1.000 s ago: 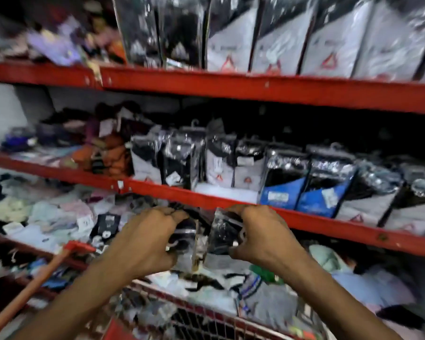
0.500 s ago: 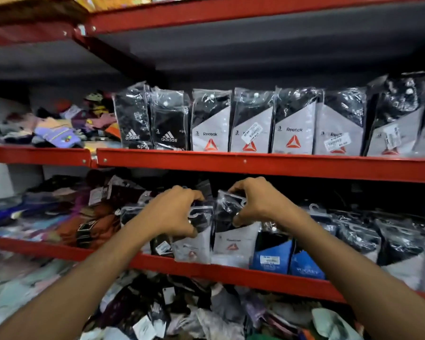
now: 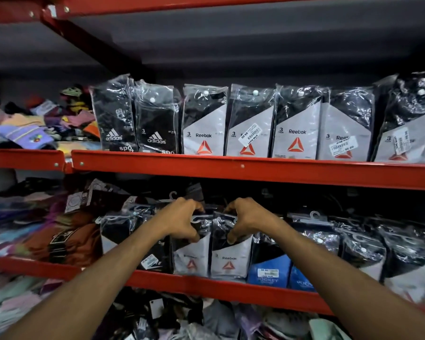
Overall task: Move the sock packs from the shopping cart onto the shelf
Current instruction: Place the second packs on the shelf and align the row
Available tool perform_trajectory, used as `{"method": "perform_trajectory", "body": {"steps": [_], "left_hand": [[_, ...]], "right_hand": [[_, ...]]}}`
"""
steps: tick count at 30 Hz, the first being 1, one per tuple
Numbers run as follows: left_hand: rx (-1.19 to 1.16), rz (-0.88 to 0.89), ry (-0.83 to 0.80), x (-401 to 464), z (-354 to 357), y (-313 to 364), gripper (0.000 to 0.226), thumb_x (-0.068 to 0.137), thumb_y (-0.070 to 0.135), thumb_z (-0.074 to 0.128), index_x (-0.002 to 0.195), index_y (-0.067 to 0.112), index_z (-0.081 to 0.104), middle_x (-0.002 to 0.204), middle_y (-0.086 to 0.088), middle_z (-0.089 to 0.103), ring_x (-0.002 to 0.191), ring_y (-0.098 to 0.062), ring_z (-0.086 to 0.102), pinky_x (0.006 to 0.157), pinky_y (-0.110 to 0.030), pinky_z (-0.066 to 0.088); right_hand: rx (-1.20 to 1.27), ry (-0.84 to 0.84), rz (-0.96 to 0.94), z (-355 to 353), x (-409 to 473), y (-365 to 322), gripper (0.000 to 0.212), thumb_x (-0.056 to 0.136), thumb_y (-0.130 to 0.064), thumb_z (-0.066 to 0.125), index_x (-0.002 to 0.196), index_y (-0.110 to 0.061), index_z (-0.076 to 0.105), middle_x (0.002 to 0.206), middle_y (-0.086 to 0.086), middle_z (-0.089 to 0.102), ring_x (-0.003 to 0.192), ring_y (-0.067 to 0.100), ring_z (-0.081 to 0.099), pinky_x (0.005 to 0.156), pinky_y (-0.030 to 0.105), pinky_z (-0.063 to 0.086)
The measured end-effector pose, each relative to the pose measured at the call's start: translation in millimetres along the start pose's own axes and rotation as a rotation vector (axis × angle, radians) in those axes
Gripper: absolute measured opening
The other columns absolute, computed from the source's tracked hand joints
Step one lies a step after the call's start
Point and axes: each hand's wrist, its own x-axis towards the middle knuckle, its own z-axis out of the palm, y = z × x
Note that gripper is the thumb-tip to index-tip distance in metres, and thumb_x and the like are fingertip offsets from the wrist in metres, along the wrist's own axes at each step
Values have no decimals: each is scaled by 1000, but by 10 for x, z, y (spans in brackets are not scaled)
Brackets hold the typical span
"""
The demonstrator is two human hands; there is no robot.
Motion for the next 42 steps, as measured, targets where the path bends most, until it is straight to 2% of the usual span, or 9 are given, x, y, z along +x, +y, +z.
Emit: {"method": "perform_trajectory", "body": {"steps": [2, 10, 13, 17, 21, 26, 32, 39, 42], "left_hand": [[14, 1, -2, 60, 35, -28, 83, 55, 29, 87, 133, 15, 60, 82, -5, 74, 67, -21, 70, 65, -44, 63], [-23, -3, -89, 142, 239, -83, 85, 62, 25, 90, 139, 14, 55, 119, -12, 67, 80, -22, 62, 71, -34, 56], [2, 44, -48, 107, 275, -106, 89, 66, 21, 88, 146, 13, 49, 138, -11, 63, 117, -27, 64, 98, -39, 56], [37, 136, -28, -80, 286, -186, 111, 72, 45, 86, 160, 19, 24, 167, 0, 29, 152, -23, 29, 125, -36, 27], [-76, 206, 158, -275, 416, -202, 73, 98, 49, 57, 159, 23, 27, 169, 1, 26, 156, -17, 23, 125, -30, 17], [32, 165, 289, -257, 714, -133, 51, 108, 27, 45, 156, 19, 35, 167, 0, 33, 155, -16, 27, 127, -29, 9], [-22, 169, 396, -230, 812, -166, 49, 103, 9, 54, 150, 23, 47, 159, 1, 47, 150, -15, 37, 118, -22, 12], [-69, 149, 379, -206, 823, -203, 71, 93, -18, 51, 150, 25, 47, 160, -2, 45, 152, -14, 33, 124, -24, 14], [-63, 142, 387, -222, 826, -162, 73, 93, -18, 50, 153, 23, 41, 164, -1, 39, 155, -14, 25, 123, -23, 3]], "right_hand": [[-12, -25, 14, 73, 31, 10, 87, 56, -27, 97, 134, -12, 61, 123, 11, 70, 106, 26, 70, 75, 26, 54], [-103, -25, -13, 195, 64, 54, 81, 56, -27, 98, 128, -11, 64, 124, 10, 68, 106, 28, 69, 88, 35, 60], [-123, 2, -57, 200, -8, 59, 86, 57, -27, 98, 133, -10, 62, 127, 12, 69, 109, 29, 69, 92, 38, 59], [-57, 118, -159, 268, -206, 124, 85, 68, -34, 92, 142, -16, 54, 141, 6, 62, 125, 27, 62, 103, 41, 54], [-32, 295, -208, 490, -356, 115, 58, 101, -36, 54, 154, -17, 39, 161, 4, 43, 146, 26, 44, 117, 42, 42], [-114, 323, -163, 710, -340, 19, 49, 108, -18, 40, 156, -12, 34, 164, 7, 38, 151, 26, 35, 122, 38, 33], [-60, 403, -183, 856, -326, 57, 46, 106, -11, 43, 151, -15, 43, 157, 4, 48, 146, 22, 42, 118, 34, 39], [-19, 413, -212, 907, -297, 115, 46, 107, -14, 42, 153, -16, 42, 157, 3, 47, 149, 19, 38, 124, 31, 29], [-51, 403, -224, 914, -309, 135, 47, 110, -21, 35, 157, -16, 35, 163, 4, 39, 155, 18, 27, 129, 31, 16]]}}
